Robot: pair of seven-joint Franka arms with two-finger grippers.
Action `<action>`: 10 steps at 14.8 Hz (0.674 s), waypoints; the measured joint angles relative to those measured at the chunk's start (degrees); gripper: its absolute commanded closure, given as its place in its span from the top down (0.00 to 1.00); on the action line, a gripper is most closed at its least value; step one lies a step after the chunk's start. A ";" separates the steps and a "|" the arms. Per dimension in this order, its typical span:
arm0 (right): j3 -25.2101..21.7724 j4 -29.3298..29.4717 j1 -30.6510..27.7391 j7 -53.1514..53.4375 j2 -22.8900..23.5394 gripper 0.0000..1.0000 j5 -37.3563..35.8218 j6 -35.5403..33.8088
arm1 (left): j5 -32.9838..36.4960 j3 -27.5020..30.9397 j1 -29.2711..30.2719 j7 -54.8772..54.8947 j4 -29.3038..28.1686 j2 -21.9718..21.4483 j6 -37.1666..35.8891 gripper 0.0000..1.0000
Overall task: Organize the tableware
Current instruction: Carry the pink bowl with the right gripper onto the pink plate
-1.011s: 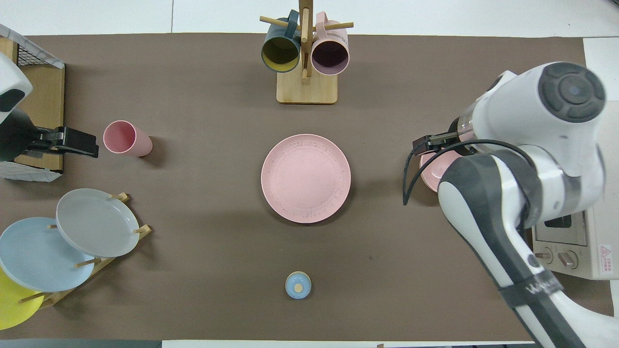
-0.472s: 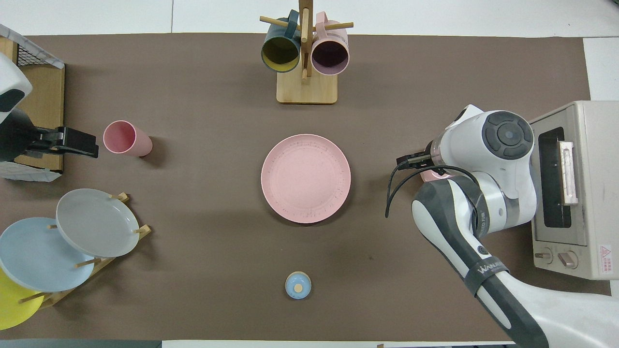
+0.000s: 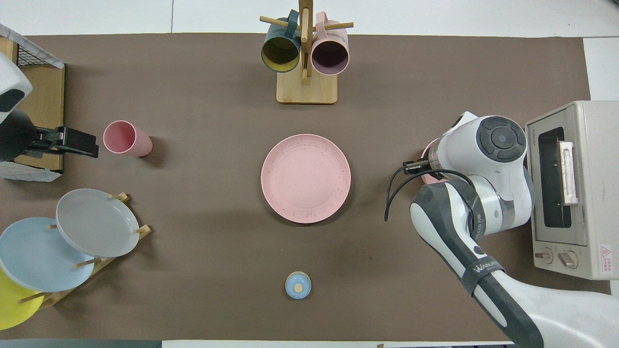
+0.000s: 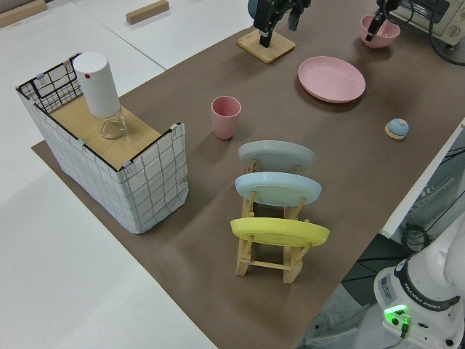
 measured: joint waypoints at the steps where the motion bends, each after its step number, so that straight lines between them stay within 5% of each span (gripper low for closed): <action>1: 0.00 -0.10 0.00 0.00 0.08 0.00 0.00 0.00 | 0.00 0.00 0.00 0.00 0.00 0.00 0.00 1.00; 5: -0.05 3.03 1.96 1.01 -0.17 0.00 -0.08 -5.27 | 0.00 0.00 0.00 0.00 0.00 0.00 0.00 1.00; 10: 0.32 25.10 14.27 20.40 5.98 0.00 -0.07 -22.80 | 0.00 0.00 0.00 0.00 0.00 0.00 0.00 1.00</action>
